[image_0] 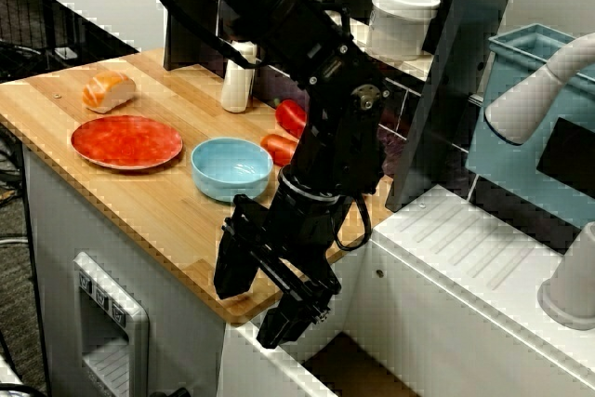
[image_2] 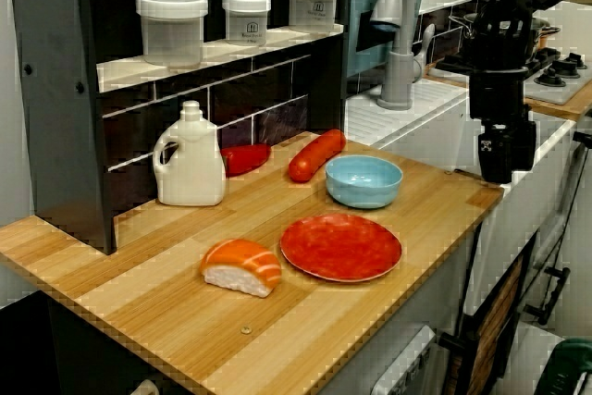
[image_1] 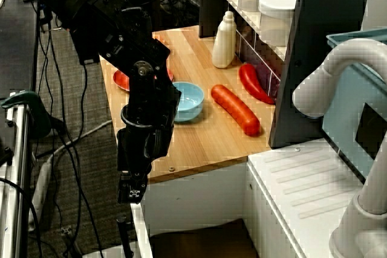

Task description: Push into sink

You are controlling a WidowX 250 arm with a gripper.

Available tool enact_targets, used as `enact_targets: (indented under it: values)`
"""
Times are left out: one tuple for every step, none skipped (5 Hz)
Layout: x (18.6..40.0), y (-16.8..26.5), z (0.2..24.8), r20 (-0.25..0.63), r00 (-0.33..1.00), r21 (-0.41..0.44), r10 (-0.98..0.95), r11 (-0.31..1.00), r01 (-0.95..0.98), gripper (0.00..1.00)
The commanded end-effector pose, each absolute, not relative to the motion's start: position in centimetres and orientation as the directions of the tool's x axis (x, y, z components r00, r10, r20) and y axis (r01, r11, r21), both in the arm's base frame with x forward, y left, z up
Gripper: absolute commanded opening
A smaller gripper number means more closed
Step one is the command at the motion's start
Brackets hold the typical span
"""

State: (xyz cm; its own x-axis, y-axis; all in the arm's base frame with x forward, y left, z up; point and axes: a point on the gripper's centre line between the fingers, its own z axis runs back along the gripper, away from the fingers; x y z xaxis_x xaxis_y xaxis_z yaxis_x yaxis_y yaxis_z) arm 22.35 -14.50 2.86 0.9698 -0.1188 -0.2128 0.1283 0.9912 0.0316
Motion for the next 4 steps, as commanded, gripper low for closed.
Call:
enact_targets:
  values:
    - [22.4,-14.5,2.9,-0.213,0.97,0.032,-0.119,0.991,0.128,1.0]
    - [22.9,-13.5,3.4,-0.241,0.953,0.039,-0.183,0.979,0.198,1.0]
    - [23.4,-11.4,5.6,-0.235,0.955,0.008,-0.18,0.982,0.187,1.0]
    - [24.1,-8.6,8.4,-0.195,0.97,-0.007,-0.143,0.989,0.145,1.0]
